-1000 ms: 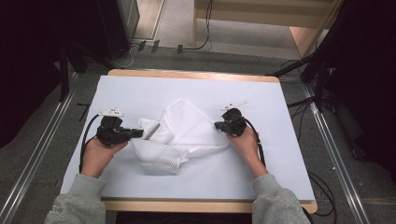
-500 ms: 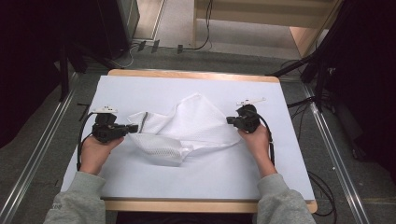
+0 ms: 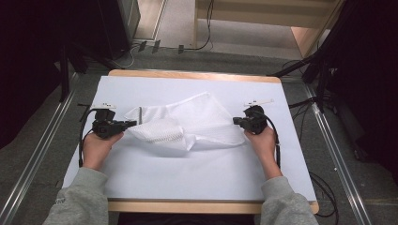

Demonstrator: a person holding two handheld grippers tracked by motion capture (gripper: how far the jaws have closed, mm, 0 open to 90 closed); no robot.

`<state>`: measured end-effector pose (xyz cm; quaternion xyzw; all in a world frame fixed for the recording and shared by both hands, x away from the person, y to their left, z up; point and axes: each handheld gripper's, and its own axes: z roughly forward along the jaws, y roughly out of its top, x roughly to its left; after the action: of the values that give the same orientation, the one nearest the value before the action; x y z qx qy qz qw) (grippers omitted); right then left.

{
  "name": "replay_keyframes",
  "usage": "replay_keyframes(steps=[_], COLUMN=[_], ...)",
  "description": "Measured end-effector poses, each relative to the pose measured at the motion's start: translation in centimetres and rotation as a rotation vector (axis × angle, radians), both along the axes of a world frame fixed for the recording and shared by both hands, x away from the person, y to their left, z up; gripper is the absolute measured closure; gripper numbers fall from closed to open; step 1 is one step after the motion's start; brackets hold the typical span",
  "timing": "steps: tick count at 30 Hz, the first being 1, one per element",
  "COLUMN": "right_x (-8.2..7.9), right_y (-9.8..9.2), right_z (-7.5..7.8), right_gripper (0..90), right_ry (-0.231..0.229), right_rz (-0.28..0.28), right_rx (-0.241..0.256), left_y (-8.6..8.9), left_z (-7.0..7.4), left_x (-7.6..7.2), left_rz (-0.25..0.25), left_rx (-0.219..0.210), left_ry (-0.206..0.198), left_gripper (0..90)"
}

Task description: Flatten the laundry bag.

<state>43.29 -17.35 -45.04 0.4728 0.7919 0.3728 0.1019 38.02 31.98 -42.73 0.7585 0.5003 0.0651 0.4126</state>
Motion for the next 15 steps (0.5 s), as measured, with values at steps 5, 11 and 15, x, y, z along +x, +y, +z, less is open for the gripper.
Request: replay_keyframes(steps=[5,11,15], right_x=[0.03,0.12,0.18], right_y=[-0.38,-0.41,-0.55], right_z=[-0.33,-0.74,-0.81], right_gripper=[90.0,90.0,90.0], right_ry=[0.012,0.019,0.021], right_rz=[-0.007,-0.008,-0.021], right_rx=[0.003,-0.012,-0.016], left_y=[-0.09,0.24,0.71], left_z=[-0.47,-0.96,-0.88], left_x=[0.49,0.65,0.36], left_rz=[-0.008,-0.019,-0.009], left_rx=[0.001,0.008,0.008], left_ry=[0.026,0.071,0.069], left_gripper=[90.0,89.5,89.1])
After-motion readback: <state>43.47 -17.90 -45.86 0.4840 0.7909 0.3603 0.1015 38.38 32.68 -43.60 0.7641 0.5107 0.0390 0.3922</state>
